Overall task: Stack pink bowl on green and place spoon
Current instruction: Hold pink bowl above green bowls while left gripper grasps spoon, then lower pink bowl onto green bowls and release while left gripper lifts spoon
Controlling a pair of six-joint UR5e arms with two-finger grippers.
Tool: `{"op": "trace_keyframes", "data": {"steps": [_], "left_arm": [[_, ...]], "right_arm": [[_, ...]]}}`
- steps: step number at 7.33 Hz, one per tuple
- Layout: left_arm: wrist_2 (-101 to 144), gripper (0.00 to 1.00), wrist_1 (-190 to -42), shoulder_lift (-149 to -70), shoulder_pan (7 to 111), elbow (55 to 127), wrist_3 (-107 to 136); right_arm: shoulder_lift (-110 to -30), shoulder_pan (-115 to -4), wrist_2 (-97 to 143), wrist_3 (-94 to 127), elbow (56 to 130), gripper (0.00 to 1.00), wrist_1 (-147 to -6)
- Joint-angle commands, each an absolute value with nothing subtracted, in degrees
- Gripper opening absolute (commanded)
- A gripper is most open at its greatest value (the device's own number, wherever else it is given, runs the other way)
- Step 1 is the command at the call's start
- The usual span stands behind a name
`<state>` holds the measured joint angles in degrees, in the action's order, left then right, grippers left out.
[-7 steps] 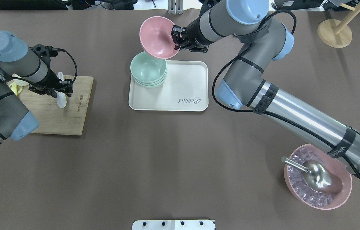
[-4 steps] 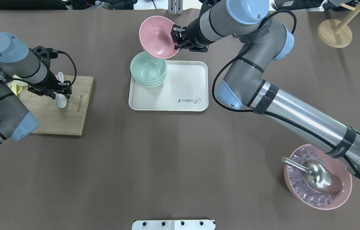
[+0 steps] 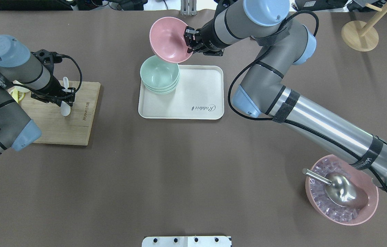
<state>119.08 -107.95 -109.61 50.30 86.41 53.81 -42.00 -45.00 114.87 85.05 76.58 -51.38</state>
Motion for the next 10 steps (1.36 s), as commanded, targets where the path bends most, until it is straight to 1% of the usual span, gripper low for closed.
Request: {"op": "trace_keyframes", "data": {"steps": [1,3,4,7,9,10], "left_arm": [[122.23,0.0,-109.07,-108.64,52.63,88.05,53.79],[134.33,0.0,-108.46,-106.97,61.22,92.35,53.7],[136.3,0.0,-108.28,-106.96,62.48,93.07,53.7],[136.5,0.0,-108.28,-107.4,62.58,93.34,53.79],[136.58,0.0,-108.28,-107.58,62.58,93.43,53.88],[136.58,0.0,-108.19,-107.58,62.58,93.34,53.79]], "right_arm": [[-41.92,-45.0,114.79,85.17,77.08,0.0,-51.42],[-42.01,-44.3,113.57,85.25,76.56,0.0,-51.77],[-41.92,-42.9,111.38,85.25,76.29,0.0,-51.68],[-41.23,-40.61,110.74,85.34,74.19,0.0,-51.33],[-37.03,-39.64,108.21,85.25,69.81,0.0,-51.42],[-36.39,-39.64,107.93,85.25,68.83,0.0,-51.33]]}}
